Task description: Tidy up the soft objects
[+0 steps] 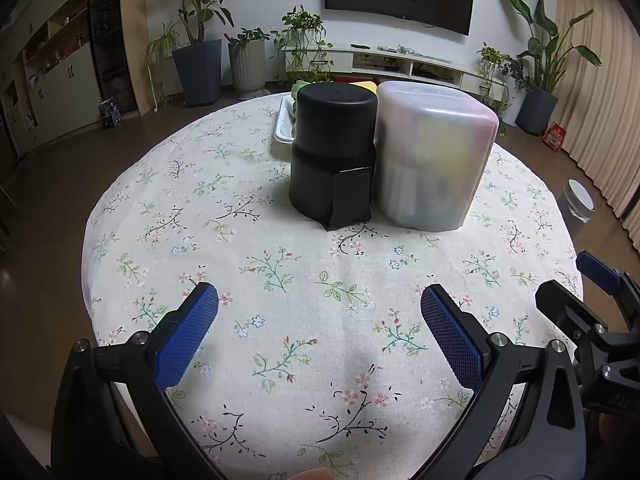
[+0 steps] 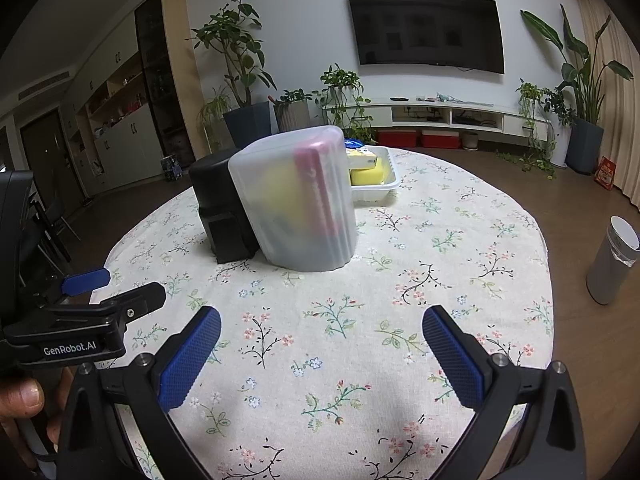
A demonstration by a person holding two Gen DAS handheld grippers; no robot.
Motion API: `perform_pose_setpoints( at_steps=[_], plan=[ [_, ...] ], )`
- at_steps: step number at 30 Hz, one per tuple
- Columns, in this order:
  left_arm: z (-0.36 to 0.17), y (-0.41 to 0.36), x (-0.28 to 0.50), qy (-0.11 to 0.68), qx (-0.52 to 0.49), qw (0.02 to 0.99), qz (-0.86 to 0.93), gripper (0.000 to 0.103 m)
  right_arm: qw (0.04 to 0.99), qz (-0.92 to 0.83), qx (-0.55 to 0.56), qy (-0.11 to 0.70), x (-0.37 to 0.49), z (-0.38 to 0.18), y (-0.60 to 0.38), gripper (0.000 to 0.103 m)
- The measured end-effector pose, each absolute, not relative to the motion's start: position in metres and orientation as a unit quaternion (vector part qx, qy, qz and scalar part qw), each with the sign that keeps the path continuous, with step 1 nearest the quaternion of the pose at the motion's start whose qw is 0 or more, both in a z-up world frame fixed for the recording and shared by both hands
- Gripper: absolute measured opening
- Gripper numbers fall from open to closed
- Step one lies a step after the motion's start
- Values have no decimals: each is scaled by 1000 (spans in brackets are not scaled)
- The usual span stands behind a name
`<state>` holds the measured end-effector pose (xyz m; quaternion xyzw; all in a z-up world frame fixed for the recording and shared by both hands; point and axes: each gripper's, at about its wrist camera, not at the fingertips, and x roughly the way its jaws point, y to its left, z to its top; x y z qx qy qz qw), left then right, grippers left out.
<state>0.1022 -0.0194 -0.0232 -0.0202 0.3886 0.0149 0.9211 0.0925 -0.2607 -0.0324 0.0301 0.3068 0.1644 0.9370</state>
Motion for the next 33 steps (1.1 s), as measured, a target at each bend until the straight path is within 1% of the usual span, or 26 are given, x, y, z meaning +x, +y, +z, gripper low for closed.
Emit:
perform_pose_setpoints(
  at_steps=[16,33],
  plan=[
    [-26,-20,97,387,-18,921,38,103,940,143,34,307,91,-26,-265,103],
    [-15,-21,94,372,-24,927,40,103,938,128,40,320,90,-23,-260,103]
  ],
)
